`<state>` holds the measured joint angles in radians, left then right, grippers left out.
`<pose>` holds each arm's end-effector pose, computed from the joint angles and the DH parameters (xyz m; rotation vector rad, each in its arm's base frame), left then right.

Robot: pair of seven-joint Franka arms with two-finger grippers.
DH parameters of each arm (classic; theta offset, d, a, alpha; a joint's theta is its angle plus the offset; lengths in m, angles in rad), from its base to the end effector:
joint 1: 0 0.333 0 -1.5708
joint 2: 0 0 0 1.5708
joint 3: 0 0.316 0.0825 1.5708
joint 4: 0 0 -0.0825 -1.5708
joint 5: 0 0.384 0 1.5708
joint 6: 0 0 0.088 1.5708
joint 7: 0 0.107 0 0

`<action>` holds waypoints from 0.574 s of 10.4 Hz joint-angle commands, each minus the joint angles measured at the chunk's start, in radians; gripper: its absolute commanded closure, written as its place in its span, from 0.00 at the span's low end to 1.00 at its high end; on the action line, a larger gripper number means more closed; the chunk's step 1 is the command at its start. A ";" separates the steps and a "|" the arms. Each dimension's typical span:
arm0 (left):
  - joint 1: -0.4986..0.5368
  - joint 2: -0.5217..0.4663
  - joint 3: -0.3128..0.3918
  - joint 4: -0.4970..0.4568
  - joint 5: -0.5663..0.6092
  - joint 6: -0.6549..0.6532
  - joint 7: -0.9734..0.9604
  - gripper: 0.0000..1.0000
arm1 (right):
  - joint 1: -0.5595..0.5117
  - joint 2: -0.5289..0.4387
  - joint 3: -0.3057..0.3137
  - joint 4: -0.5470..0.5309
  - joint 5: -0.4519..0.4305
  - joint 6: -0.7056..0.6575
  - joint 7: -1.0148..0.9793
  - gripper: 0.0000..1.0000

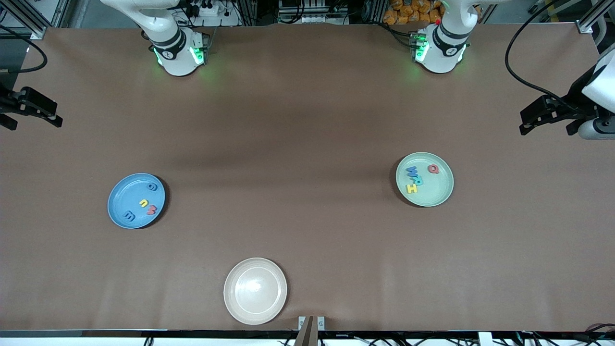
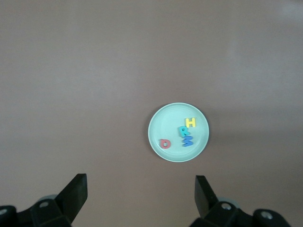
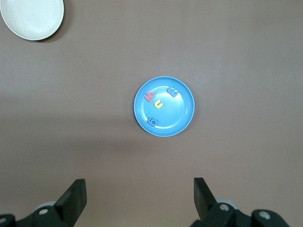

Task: Sort upper and lower case letters into plates

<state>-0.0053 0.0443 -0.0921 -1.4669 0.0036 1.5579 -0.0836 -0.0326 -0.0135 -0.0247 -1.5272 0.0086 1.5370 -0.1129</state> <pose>0.5651 -0.0535 0.6476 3.1360 -0.0211 0.0732 0.5465 -0.0305 0.6494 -3.1332 -0.0877 -0.0376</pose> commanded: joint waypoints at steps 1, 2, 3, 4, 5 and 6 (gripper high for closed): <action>0.022 -0.030 0.003 -0.018 -0.034 -0.013 0.016 0.00 | -0.013 0.009 0.008 0.021 0.010 -0.012 -0.004 0.00; 0.022 -0.032 0.003 -0.016 -0.034 -0.024 0.013 0.00 | -0.013 0.009 0.008 0.019 0.010 -0.011 -0.004 0.00; 0.022 -0.031 0.003 -0.016 -0.034 -0.024 0.015 0.00 | -0.013 0.010 0.008 0.019 0.010 -0.011 -0.004 0.00; 0.022 -0.034 0.002 -0.015 -0.034 -0.025 0.015 0.00 | -0.012 0.010 0.008 0.019 0.011 -0.011 -0.004 0.00; 0.024 -0.041 0.003 -0.015 -0.034 -0.038 0.015 0.00 | -0.012 0.010 0.008 0.019 0.011 -0.011 -0.004 0.00; 0.024 -0.052 0.003 -0.019 -0.036 -0.039 0.015 0.00 | -0.012 0.012 0.008 0.019 0.010 -0.011 -0.004 0.00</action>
<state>0.0096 0.0284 -0.0904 -1.4670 -0.0002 1.5345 -0.0836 -0.0326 -0.0115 -0.0245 -1.5272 0.0086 1.5370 -0.1129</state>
